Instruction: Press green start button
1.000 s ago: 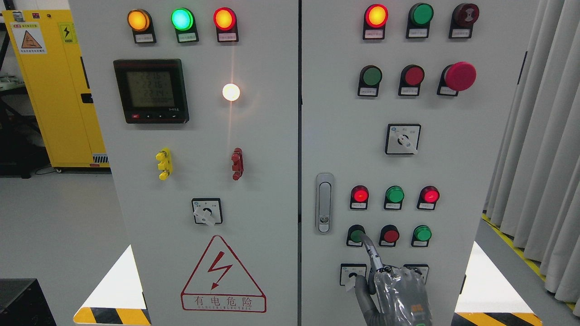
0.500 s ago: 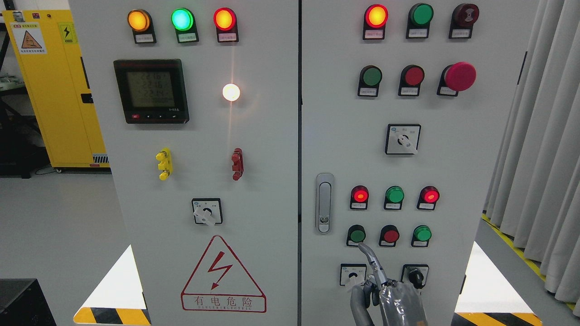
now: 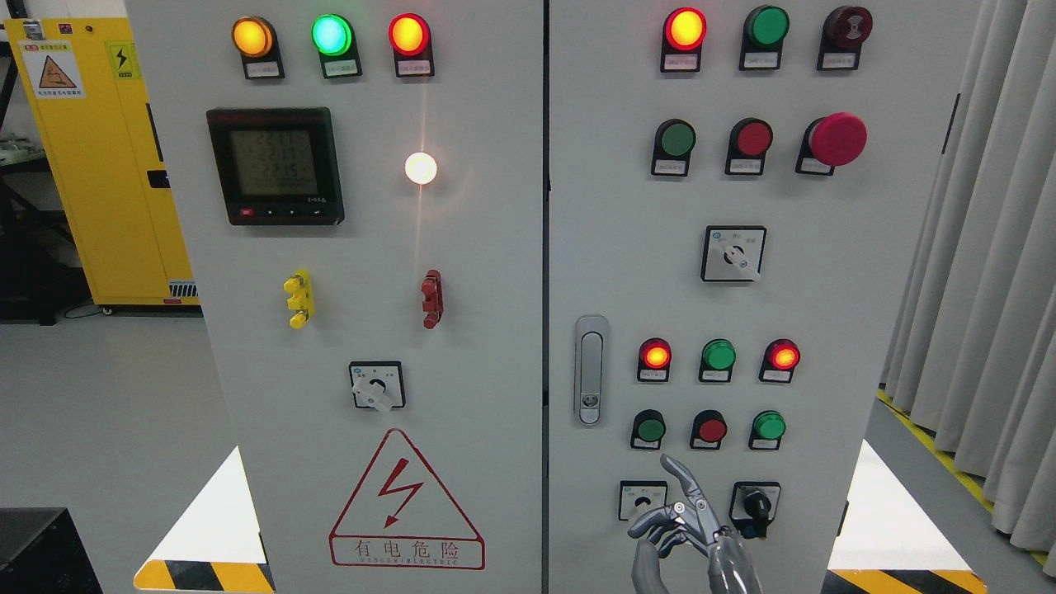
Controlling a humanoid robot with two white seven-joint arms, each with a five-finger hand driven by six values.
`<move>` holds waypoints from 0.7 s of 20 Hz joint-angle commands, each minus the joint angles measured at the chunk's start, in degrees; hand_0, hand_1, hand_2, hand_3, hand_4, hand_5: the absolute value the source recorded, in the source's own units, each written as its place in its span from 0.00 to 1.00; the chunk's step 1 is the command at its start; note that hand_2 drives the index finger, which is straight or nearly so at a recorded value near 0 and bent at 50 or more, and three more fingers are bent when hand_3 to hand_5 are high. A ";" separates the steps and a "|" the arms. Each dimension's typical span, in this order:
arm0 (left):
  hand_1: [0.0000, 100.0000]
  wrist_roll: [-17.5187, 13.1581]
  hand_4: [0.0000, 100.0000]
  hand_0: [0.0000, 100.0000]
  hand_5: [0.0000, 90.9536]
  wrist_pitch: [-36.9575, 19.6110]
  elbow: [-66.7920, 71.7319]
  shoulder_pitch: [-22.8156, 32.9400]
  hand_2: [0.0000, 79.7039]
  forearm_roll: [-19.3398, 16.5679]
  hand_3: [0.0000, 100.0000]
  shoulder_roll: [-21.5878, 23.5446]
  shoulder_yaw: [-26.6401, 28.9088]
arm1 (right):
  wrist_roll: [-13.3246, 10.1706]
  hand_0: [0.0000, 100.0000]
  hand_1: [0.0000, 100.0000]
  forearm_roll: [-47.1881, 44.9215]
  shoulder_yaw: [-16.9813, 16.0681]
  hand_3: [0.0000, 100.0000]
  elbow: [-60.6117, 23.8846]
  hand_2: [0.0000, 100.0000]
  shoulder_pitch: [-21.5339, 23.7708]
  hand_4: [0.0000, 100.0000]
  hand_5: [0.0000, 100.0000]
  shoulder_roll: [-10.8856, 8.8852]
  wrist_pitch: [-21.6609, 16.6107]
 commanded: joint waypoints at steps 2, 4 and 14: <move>0.56 -0.03 0.00 0.12 0.00 0.01 0.00 0.02 0.00 0.01 0.00 -0.02 0.02 | 0.38 0.80 0.78 -9.49 1.92 0.00 -1.20 0.00 0.47 0.00 0.00 -2.19 0.14; 0.56 -0.03 0.00 0.12 0.00 0.01 0.00 0.02 0.00 0.01 0.00 0.06 0.02 | 0.38 0.78 0.78 -9.49 1.92 0.00 -1.12 0.00 0.55 0.00 0.00 -2.10 0.23; 0.56 -0.03 0.00 0.12 0.00 0.01 0.00 0.02 0.00 0.01 0.00 -0.02 -0.06 | 0.38 0.64 0.78 -9.32 2.01 0.00 -1.12 0.00 0.82 0.00 0.00 -2.10 0.23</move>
